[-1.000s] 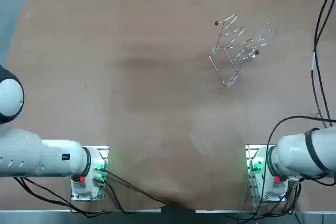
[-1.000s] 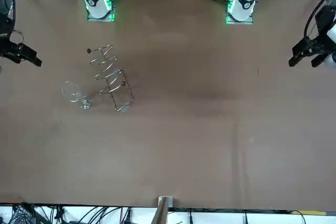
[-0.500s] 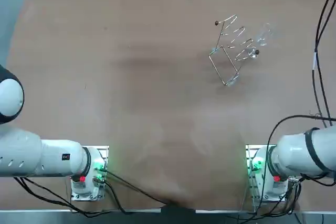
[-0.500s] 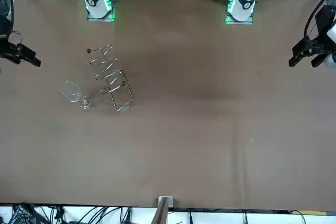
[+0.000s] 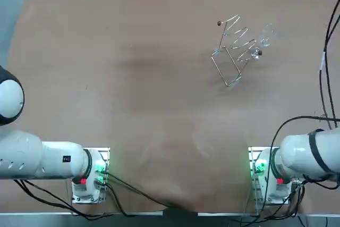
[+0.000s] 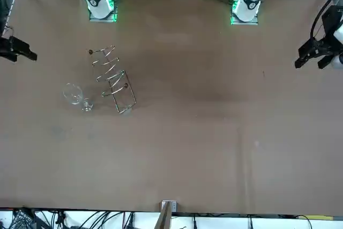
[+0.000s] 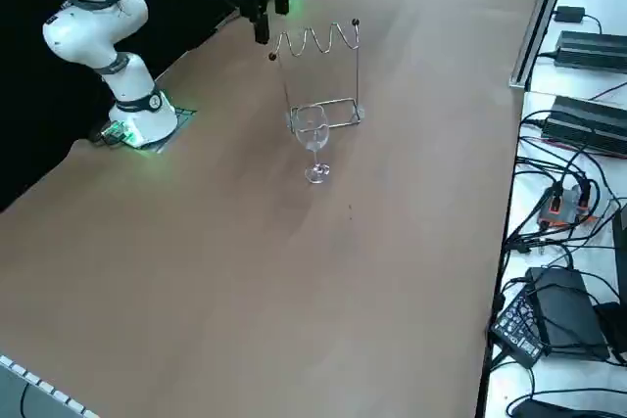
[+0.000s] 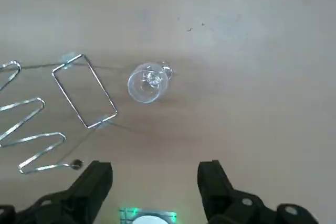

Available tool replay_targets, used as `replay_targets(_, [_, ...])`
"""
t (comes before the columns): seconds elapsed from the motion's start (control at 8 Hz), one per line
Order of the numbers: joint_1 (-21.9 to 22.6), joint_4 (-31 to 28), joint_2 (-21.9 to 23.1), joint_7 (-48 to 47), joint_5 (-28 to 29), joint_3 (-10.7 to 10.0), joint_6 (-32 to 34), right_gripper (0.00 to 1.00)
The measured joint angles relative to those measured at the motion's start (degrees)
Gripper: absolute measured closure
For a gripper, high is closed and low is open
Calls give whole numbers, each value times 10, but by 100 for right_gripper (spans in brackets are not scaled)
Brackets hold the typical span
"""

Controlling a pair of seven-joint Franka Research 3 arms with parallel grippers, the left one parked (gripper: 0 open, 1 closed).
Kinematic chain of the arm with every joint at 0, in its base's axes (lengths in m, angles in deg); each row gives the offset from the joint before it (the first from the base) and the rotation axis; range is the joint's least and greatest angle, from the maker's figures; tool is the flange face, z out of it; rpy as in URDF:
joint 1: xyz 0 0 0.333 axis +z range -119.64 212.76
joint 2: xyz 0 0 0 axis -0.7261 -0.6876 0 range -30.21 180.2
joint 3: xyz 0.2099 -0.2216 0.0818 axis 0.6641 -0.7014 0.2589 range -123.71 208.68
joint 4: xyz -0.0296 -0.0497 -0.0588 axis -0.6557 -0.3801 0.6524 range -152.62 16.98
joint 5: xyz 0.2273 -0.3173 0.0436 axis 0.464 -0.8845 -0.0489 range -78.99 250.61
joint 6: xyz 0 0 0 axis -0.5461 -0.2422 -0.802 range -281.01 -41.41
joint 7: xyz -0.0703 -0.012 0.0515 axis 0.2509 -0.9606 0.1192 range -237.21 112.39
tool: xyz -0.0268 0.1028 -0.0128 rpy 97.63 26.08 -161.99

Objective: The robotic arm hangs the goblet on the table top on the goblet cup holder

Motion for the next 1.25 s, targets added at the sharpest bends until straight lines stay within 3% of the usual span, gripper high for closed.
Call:
replay_targets(0.25, [-13,-35,2,108,3,-2,-45,0])
replay_targets(0.75, [-27,-215,46,284,4,-3,-234,0])
replay_targets(1.25, [-62,-284,27,524,83,-5,-341,0])
